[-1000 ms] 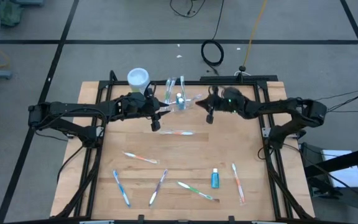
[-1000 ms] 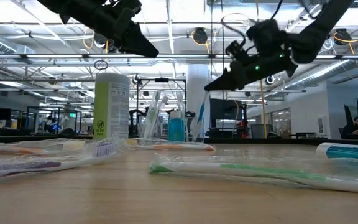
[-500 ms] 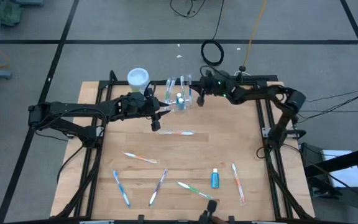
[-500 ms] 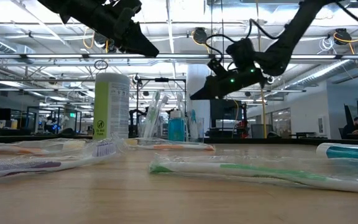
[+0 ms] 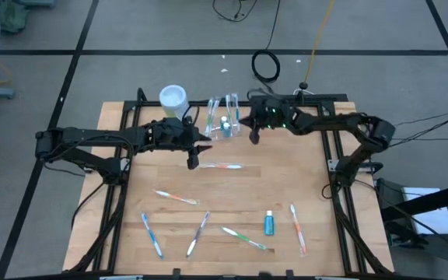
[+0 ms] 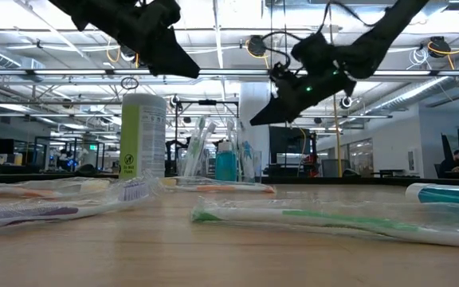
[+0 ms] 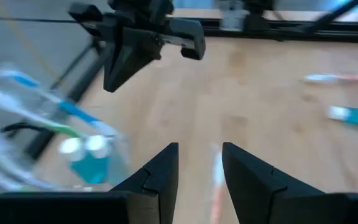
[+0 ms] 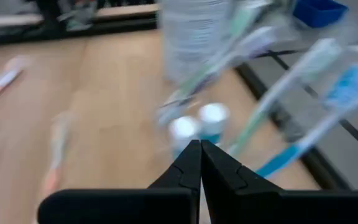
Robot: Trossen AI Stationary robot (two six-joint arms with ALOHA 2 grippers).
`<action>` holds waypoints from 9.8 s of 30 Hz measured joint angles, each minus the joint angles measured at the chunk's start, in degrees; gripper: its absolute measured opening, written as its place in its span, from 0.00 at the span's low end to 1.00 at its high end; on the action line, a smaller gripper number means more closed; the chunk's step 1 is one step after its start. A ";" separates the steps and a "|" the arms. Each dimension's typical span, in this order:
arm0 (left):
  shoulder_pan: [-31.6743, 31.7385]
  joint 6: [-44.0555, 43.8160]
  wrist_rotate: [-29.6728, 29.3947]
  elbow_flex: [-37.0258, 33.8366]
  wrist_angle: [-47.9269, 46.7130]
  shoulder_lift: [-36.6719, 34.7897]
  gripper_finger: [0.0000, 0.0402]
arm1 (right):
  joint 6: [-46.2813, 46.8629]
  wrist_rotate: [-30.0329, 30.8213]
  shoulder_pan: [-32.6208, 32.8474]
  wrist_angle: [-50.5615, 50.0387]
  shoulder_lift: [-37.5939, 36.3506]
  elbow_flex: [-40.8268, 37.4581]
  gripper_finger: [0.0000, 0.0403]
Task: Pick & Place toothbrushing station
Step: Put the top orange toothbrush into the transparent organizer, then put the right orange toothbrush into the transparent organizer
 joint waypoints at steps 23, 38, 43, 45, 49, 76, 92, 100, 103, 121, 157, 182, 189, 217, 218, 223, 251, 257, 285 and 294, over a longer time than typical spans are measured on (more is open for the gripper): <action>-7.24 -2.32 -4.95 -0.01 -4.65 14.98 0.32 | 3.46 12.22 13.80 42.89 -9.69 -37.18 0.00; -6.46 3.41 -9.74 0.00 -3.22 23.77 0.32 | 3.26 12.19 13.68 42.81 -9.69 -37.45 0.00; -6.46 3.64 -9.71 0.00 -3.28 23.77 0.32 | 3.24 12.19 13.68 42.81 -9.69 -37.45 0.00; -6.46 4.71 -9.71 0.00 -3.82 23.77 0.32 | 3.24 12.19 13.68 42.79 -9.69 -37.45 0.00; -6.42 6.55 -10.91 0.00 -4.39 23.77 0.32 | 3.24 12.19 13.68 42.73 -9.69 -37.43 0.00; -1.90 3.49 -3.39 -1.47 -8.81 25.42 0.57 | 3.24 12.19 13.68 42.35 -9.69 -37.41 0.00; -3.29 3.41 -6.95 -2.38 -8.53 27.08 0.43 | 3.04 12.19 13.68 41.92 -9.69 -37.38 0.00; -3.33 3.85 -6.75 -2.45 -8.60 27.20 0.24 | 3.04 12.19 13.68 41.92 -9.69 -37.38 0.00; -3.31 5.24 -7.40 -2.20 -8.68 27.27 0.18 | 3.04 12.19 13.68 41.93 -9.69 -37.38 0.00; -5.86 38.36 -46.70 18.85 -28.27 23.33 0.09 | 3.02 12.37 13.62 41.97 -9.67 -37.38 0.00; -0.98 102.04 -67.36 23.34 -20.86 14.95 0.08 | 1.53 12.26 13.62 41.93 -9.67 -37.38 0.00; 4.27 104.29 -56.06 23.32 -29.53 15.49 0.09 | 1.69 12.21 13.62 41.87 -9.67 -37.38 0.00; 6.99 104.91 -53.12 23.32 -30.25 15.49 0.09 | 1.71 12.21 13.62 41.82 -9.67 -37.38 0.00; 9.17 68.28 -26.51 23.34 -22.44 19.53 0.39 | 1.53 12.21 13.62 41.72 -9.67 -37.38 0.00; 9.17 64.69 -25.59 23.34 -22.36 19.53 0.40 | 1.51 12.19 13.62 41.74 -9.67 -37.38 0.00; 9.21 51.79 -24.38 23.34 -22.30 19.53 0.42 | 1.61 12.20 13.62 41.74 -9.67 -37.38 0.00; 5.44 35.82 -35.34 23.34 -28.47 18.03 0.39 | 1.58 12.21 13.62 41.52 -9.67 -37.38 0.00; 4.97 31.09 -28.28 23.34 -28.41 17.72 0.42 | 1.66 12.21 13.62 41.52 -9.67 -37.38 0.00; 12.72 9.15 -9.22 23.37 -43.55 7.06 0.66 | 7.25 9.98 27.39 44.06 -9.65 -28.94 0.29; 12.60 7.76 3.96 17.19 -37.21 4.54 0.66 | 9.64 3.37 36.36 32.30 -9.67 -26.67 0.40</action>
